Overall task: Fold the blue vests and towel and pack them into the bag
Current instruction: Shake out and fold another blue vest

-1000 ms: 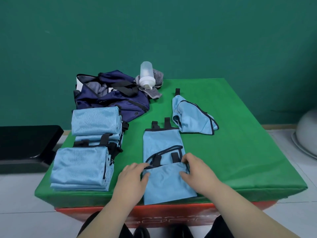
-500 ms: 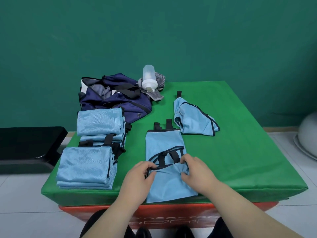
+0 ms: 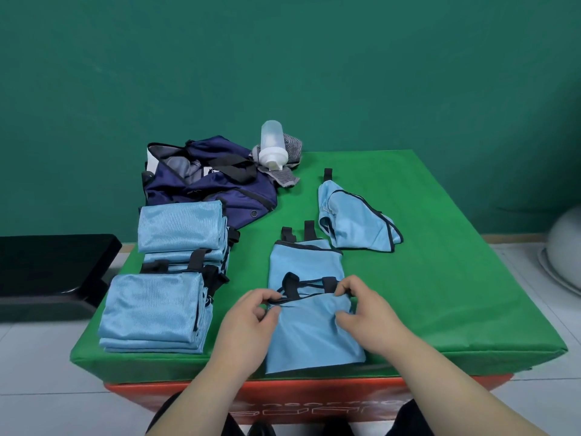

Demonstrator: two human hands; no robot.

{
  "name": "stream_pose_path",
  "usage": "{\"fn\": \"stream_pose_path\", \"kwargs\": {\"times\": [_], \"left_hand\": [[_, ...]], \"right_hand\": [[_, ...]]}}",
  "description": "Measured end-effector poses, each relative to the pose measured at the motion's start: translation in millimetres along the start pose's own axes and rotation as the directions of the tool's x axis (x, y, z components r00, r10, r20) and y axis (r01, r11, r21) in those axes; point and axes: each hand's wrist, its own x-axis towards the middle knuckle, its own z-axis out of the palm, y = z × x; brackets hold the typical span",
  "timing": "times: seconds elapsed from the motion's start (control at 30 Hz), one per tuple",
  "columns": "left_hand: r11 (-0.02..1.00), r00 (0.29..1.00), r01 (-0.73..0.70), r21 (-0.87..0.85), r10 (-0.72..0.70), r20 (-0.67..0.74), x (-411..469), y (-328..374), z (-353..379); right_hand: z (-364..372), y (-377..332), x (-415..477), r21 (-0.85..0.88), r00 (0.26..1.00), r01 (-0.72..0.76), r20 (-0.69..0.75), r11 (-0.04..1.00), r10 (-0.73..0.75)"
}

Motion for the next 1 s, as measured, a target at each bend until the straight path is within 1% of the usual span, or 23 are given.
{"fn": "stream_pose_path", "kwargs": {"times": [0.07,0.17,0.3,0.5,0.63,0.77,0.9,1.0], "left_hand": [[1.000,1.000,-0.003,0.000,0.003,0.011,3,1,0],[1.000,0.997,0.017,0.025,-0.019,0.081,6,0,0],[0.997,0.989,0.050,0.055,-0.057,0.133,3,-6,-1],[0.999,0.989,0.032,0.017,-0.034,0.144,-3,-3,-6],[1.000,0.993,0.012,-0.015,-0.010,0.120,1,9,-11],[1.000,0.996,-0.020,-0.011,0.021,0.087,18,22,-18],[0.998,0.996,-0.060,0.006,0.059,0.069,45,34,-22],[0.994,0.994,-0.094,0.054,0.092,0.055,78,39,-18]], "right_hand": [[0,2,1,0.010,1.000,-0.021,0.001,1.000,0.021],[2,7,1,0.007,0.998,-0.049,0.038,0.999,0.049],[7,13,-4,0.002,0.998,-0.025,0.064,1.000,0.025],[8,14,-11,0.106,0.999,-0.003,0.041,0.994,-0.001],[3,9,-8,0.206,1.000,-0.014,-0.009,0.978,0.017],[-6,3,5,0.291,0.998,0.000,-0.058,0.957,0.018],[-11,-6,22,0.317,0.993,0.016,-0.115,0.948,0.021],[-12,-13,48,0.303,0.978,-0.011,-0.196,0.953,0.074]]}}
